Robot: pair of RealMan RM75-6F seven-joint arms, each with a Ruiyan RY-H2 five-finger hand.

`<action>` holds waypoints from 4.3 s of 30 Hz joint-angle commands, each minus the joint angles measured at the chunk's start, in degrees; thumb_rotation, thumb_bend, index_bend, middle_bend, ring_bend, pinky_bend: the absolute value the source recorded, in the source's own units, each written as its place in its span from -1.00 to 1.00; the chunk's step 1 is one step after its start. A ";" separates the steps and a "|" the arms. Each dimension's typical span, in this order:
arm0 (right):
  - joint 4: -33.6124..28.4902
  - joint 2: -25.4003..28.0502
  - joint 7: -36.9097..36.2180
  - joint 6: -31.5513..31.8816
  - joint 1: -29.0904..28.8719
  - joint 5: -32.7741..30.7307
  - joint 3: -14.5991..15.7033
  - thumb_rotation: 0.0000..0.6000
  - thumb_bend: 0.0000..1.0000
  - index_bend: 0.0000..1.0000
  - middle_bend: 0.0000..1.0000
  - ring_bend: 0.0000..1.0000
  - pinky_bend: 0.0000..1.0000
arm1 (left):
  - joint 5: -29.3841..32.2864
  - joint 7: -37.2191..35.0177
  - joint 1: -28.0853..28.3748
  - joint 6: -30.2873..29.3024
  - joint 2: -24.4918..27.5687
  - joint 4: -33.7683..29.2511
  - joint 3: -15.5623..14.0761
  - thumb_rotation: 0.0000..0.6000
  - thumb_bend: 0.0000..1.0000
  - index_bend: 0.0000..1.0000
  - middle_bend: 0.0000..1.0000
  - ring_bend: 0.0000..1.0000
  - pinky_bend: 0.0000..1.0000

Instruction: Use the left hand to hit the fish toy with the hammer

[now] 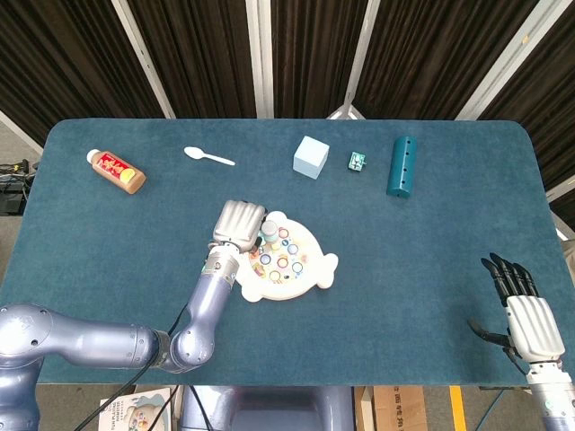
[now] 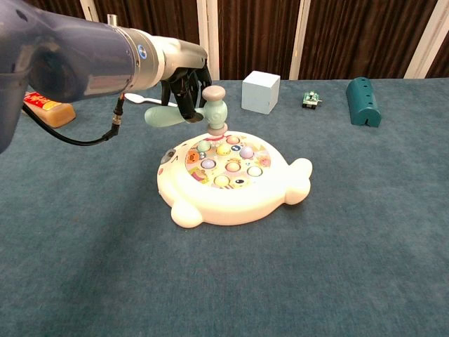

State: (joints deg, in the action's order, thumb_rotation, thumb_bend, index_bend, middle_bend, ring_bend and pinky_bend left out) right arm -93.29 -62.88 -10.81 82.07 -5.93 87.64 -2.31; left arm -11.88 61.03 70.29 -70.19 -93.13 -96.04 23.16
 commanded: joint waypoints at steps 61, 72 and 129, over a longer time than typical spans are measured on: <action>0.40 0.01 0.38 1.33 0.34 0.97 0.08 1.00 -0.58 -1.00 -1.00 -1.00 -0.97 | -8.40 -9.37 -10.05 -5.74 10.78 -10.20 -9.23 1.00 0.23 0.50 0.13 -0.26 -0.08; 0.38 -0.63 1.95 1.76 0.35 1.35 0.06 1.00 -0.58 -1.00 -1.00 -1.00 -0.97 | -28.04 -24.56 -21.78 3.95 19.44 -8.42 -21.36 1.00 0.23 0.50 0.15 -0.26 -0.08; 0.48 -1.17 3.27 2.27 0.41 1.82 0.13 1.00 -0.58 -1.00 -1.00 -1.00 -0.97 | -39.97 -31.39 -29.31 12.45 10.93 8.17 -21.94 1.00 -0.24 0.07 -0.03 -0.37 -0.11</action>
State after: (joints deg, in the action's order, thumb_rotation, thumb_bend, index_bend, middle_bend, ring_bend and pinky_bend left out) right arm -92.81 -64.05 -7.55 84.33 -5.52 89.44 -2.18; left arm -51.85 29.64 41.00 -57.70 -82.17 -87.90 1.19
